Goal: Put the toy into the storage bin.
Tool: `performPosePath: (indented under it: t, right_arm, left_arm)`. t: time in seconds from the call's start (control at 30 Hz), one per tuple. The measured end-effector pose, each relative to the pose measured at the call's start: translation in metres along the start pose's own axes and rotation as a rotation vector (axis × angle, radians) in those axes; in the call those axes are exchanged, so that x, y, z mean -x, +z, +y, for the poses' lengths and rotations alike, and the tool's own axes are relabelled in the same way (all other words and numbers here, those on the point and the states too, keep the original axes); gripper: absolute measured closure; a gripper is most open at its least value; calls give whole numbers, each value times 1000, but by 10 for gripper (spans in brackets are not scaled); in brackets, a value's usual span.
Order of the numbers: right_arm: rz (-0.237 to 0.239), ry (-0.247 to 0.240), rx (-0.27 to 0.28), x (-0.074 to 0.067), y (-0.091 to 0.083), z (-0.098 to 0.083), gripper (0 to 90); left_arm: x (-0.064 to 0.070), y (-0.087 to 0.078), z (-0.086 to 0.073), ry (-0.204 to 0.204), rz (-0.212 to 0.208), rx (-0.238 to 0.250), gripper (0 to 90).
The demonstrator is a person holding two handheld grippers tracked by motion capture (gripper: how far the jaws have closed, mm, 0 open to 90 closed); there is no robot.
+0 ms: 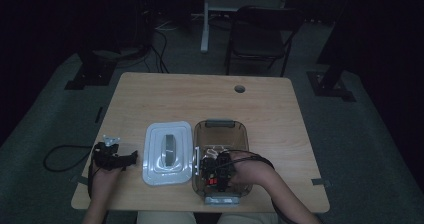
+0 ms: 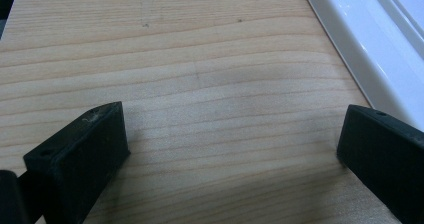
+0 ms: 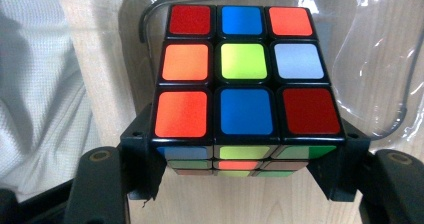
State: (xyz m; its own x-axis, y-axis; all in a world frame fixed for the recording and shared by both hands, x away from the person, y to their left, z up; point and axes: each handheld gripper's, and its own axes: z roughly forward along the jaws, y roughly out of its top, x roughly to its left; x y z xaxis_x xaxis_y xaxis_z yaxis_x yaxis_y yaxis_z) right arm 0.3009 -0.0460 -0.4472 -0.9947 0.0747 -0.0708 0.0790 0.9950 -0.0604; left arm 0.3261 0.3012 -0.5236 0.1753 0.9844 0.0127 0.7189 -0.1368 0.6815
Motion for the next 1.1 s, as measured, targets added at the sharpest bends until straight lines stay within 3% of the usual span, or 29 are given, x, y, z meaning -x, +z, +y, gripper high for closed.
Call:
performPosePath:
  t: [0.4,0.7,0.8,1.1]
  right_arm:
    - [0,33,46,2,-3,-3,290]
    - [-20,76,166,4,-18,-11,289]
    - [-1,90,219,8,-22,-16,284]
    - [-3,186,380,16,-34,-37,247]
  left_arm:
    - [0,0,0,0,-1,0,6]
    - [0,0,0,0,-1,0,6]
    - [0,0,0,0,-1,0,6]
    - [0,0,0,1,-1,0,6]
